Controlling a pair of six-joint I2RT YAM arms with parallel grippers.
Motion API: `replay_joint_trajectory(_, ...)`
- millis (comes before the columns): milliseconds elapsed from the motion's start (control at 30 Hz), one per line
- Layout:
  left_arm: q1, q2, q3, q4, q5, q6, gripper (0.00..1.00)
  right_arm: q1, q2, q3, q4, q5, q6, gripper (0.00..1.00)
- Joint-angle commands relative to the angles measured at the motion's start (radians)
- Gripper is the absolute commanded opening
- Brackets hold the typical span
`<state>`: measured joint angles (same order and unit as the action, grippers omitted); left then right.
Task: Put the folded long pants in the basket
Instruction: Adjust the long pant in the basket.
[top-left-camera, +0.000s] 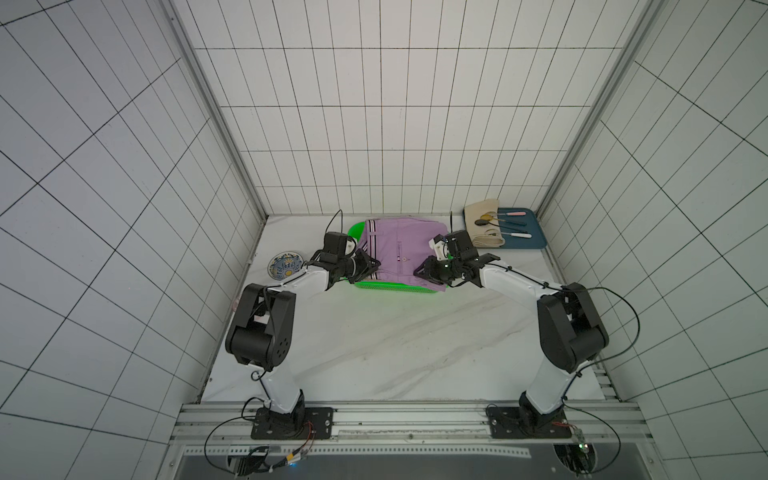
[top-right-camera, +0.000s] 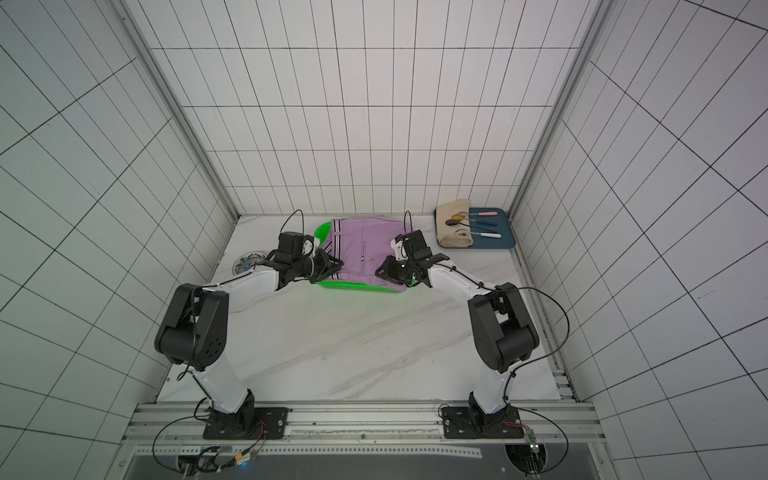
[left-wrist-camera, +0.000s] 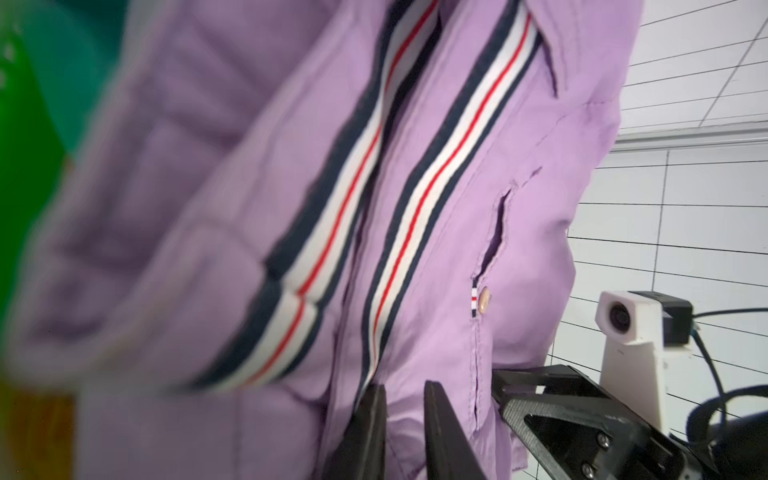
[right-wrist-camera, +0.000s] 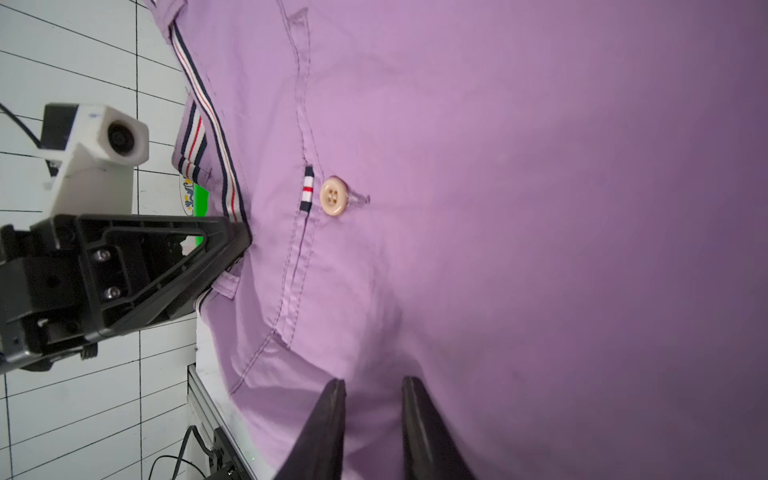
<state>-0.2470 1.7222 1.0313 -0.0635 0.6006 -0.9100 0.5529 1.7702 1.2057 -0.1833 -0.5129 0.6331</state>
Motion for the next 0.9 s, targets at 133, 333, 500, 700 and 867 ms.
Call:
replay_joint_trajectory(133, 0.008, -0.201, 0.049, -0.209, -0.104, -0.024, 0.23, 0.017, -0.171, 0.051, -0.150, 0.143, 0.009, 0.33)
replay_joint_trajectory(333, 0.009, -0.133, 0.282, -0.239, -0.109, -0.030, 0.28, -0.081, -0.098, 0.279, -0.211, 0.141, -0.042, 0.34)
replay_joint_trajectory(500, 0.009, 0.147, 0.543, -0.244, -0.033, 0.028, 0.29, -0.157, 0.140, 0.449, -0.209, 0.093, -0.074, 0.30)
replay_joint_trajectory(700, 0.015, 0.497, 0.750, -0.221, 0.024, 0.038, 0.27, -0.187, 0.425, 0.597, -0.220, 0.054, -0.087, 0.25)
replay_joint_trajectory(867, 0.052, 0.631, 0.762, -0.175, 0.065, -0.015, 0.23, -0.204, 0.471, 0.604, -0.228, 0.053, -0.107, 0.24)
